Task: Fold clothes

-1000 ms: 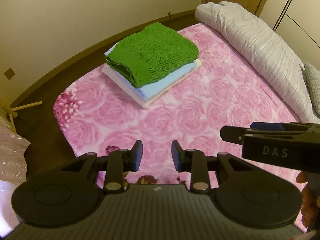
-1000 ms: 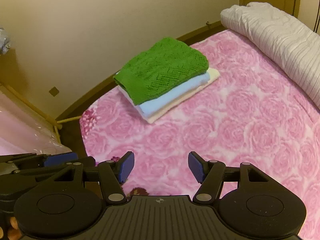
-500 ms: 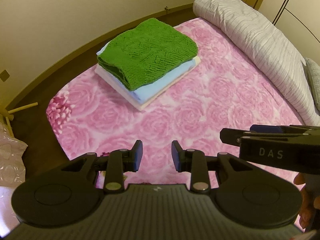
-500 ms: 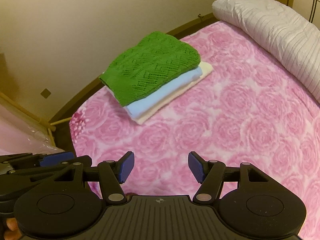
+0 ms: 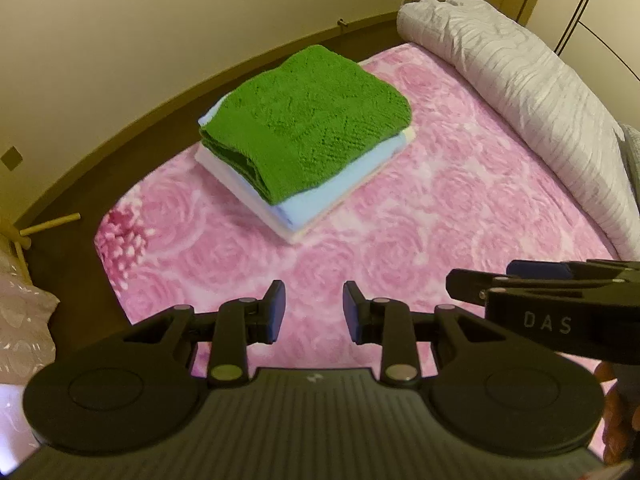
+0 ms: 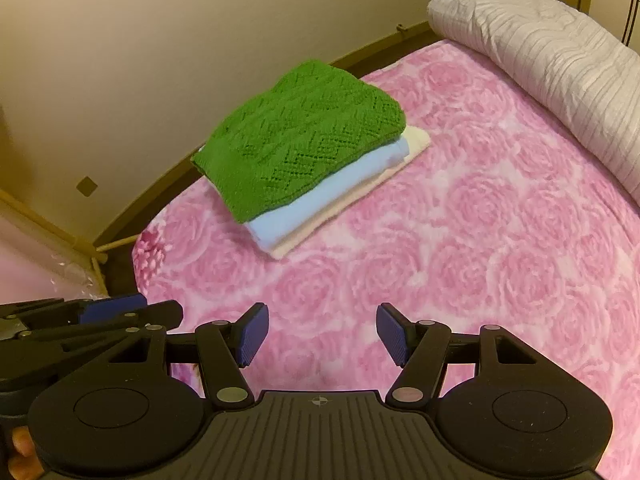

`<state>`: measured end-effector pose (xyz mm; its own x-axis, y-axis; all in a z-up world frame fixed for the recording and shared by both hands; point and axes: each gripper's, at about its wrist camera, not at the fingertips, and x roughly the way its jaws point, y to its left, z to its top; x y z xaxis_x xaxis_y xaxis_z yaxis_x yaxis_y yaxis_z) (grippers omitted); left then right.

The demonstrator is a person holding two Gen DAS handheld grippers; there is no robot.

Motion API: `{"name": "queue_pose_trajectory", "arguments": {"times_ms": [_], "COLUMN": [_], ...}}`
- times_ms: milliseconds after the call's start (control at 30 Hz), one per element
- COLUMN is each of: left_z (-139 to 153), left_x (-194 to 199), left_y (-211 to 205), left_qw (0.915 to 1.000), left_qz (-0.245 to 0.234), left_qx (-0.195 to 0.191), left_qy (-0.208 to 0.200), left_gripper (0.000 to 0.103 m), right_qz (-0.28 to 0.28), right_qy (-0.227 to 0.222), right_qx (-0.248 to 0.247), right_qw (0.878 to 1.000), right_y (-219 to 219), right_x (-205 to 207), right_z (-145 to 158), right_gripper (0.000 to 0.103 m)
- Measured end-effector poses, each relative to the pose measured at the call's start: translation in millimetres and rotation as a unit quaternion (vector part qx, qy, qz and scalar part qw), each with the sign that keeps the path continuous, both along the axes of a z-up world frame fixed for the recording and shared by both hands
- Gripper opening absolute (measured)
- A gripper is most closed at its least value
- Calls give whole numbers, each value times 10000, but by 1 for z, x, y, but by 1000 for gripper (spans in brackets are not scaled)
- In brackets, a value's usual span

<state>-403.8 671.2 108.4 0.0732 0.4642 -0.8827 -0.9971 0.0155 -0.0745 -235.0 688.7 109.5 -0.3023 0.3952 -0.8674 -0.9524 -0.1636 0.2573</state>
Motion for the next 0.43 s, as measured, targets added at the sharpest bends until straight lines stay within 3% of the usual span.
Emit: {"name": "queue_pose_trajectory", "arguments": {"times_ms": [433], "left_z": [10], "left_x": [-1], "left_y": [8], "left_qw": [9990], "left_qz": [159], "left_qx": [386], "left_qy": [140], "left_gripper": [27], "right_qz": [-15], "right_qy": [30], "right_qx": [84], "right_qw": [10000], "right_y": [11], "right_x": [1], "right_z": [3], "right_gripper": [64]}}
